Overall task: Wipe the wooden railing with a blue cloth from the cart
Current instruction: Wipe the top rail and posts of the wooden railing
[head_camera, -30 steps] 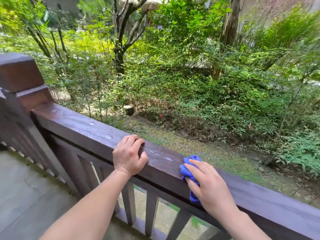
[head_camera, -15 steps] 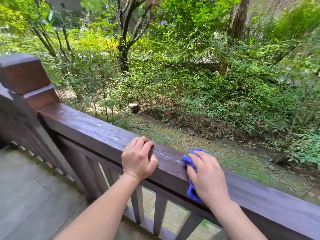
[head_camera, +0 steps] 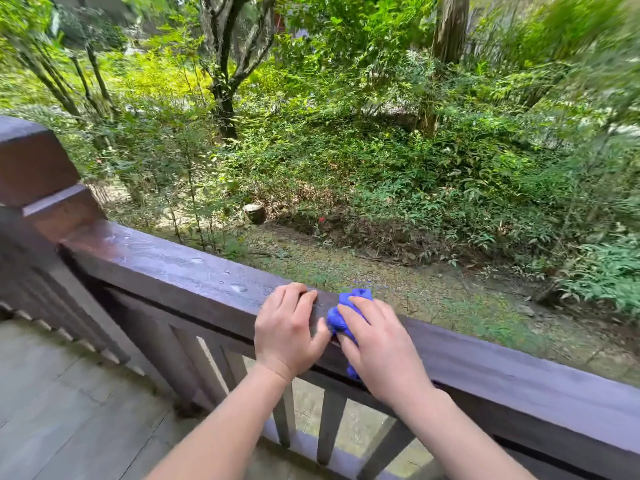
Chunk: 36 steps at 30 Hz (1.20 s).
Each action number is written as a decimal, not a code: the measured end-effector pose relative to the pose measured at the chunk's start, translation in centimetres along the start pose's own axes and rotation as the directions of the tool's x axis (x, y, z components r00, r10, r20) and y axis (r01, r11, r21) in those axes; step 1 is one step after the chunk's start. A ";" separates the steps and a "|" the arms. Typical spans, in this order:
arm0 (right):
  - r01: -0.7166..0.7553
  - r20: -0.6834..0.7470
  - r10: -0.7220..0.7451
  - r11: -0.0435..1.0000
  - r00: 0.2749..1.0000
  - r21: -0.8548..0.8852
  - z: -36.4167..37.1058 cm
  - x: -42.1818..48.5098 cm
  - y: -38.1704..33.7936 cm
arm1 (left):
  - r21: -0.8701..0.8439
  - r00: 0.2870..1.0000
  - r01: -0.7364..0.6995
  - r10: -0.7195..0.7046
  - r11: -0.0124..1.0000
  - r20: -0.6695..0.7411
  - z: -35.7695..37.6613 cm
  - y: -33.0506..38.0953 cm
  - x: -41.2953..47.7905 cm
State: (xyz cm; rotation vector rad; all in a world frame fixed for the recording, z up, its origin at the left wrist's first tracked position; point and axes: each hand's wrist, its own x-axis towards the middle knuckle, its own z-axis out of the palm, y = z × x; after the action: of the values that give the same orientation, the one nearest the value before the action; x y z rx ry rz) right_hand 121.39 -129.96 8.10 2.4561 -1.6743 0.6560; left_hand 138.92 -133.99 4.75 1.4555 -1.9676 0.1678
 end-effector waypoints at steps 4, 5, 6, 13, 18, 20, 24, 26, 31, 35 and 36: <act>-0.092 -0.103 0.088 0.995 0.991 -0.040 -0.6 -1.9 2.1 | 0.002 0.998 0.012 -0.012 1.000 0.066 -0.1 0.0 -0.2; -0.180 -0.125 0.175 0.983 0.977 -0.037 -0.4 -1.0 1.6 | -0.004 0.996 0.023 -0.022 1.000 0.083 -0.2 0.2 -0.1; -0.252 -0.131 0.246 0.967 0.960 -0.027 0.0 0.2 0.4 | -0.014 0.994 0.034 -0.032 0.999 0.101 -0.5 0.3 0.0; -0.143 0.019 0.142 0.988 0.990 0.056 0.7 1.3 -3.0 | -0.296 0.981 -0.163 0.186 0.941 0.051 -3.5 -4.6 -0.7; -0.420 -0.087 0.418 0.907 0.904 0.000 2.9 5.3 -6.5 | -0.194 0.963 -0.269 0.266 0.943 -0.042 -5.8 -13.2 0.6; -0.319 -0.092 0.316 0.948 0.944 -0.020 4.6 6.7 -9.6 | -0.117 0.973 -0.230 0.229 0.966 -0.023 -6.7 -17.0 1.7; -0.309 -0.095 0.305 0.950 0.948 -0.036 5.4 6.8 -8.8 | -0.007 0.997 -0.016 0.016 1.000 0.073 -7.7 -24.2 4.9; -0.454 -0.105 0.449 0.891 0.887 -0.026 5.5 7.8 -8.2 | 0.017 0.996 0.003 -0.004 1.000 0.087 -7.5 -26.1 5.9; -0.322 -0.153 0.311 0.946 0.938 -0.049 6.6 7.5 -12.1 | 0.007 0.999 -0.025 0.025 1.000 -0.026 -5.7 -27.2 5.9; -0.320 -0.086 0.313 0.944 0.946 -0.083 5.5 7.5 -9.9 | 0.026 0.993 -0.056 0.058 0.998 -0.100 -4.8 -27.6 5.6; -0.408 -0.093 0.401 0.910 0.911 -0.071 5.5 8.6 -9.5 | 0.023 0.992 -0.063 0.065 0.998 -0.109 -4.7 -27.6 5.6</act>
State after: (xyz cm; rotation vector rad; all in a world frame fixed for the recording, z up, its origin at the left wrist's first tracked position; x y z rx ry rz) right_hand 134.27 -135.39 8.14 2.0071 -2.1526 0.6854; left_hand 164.63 -146.40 3.89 1.3670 -1.9287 0.2903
